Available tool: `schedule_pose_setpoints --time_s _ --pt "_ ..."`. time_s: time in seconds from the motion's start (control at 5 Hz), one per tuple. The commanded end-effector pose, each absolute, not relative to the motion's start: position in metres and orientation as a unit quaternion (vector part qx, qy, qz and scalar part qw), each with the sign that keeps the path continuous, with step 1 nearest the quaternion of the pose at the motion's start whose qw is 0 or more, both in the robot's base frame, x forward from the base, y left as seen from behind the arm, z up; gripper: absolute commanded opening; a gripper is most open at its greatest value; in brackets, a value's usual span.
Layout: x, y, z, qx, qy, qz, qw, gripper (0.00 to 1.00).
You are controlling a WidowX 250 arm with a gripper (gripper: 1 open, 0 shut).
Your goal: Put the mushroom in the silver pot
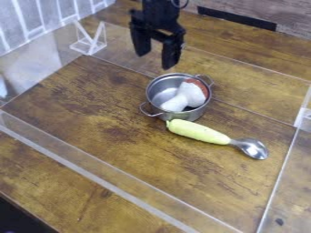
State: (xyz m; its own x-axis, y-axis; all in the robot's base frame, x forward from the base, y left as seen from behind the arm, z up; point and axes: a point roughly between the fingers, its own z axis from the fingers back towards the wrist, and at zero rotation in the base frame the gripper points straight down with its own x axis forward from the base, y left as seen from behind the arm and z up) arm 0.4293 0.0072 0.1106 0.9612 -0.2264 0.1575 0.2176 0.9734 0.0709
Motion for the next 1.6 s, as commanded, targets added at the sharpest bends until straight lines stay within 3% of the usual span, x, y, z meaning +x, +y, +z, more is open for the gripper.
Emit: schedule_pose_setpoints --time_s 0.0,0.8,1.4 --pt "0.426 0.003 0.181 0.041 -0.156 -0.108 0.981 1.0" --pt "0.394 0.022 0.174 0.051 -0.17 -0.054 0.983 1.0" --pt "0.393 0.04 0.171 0.062 -0.19 -0.046 0.979 1.0"
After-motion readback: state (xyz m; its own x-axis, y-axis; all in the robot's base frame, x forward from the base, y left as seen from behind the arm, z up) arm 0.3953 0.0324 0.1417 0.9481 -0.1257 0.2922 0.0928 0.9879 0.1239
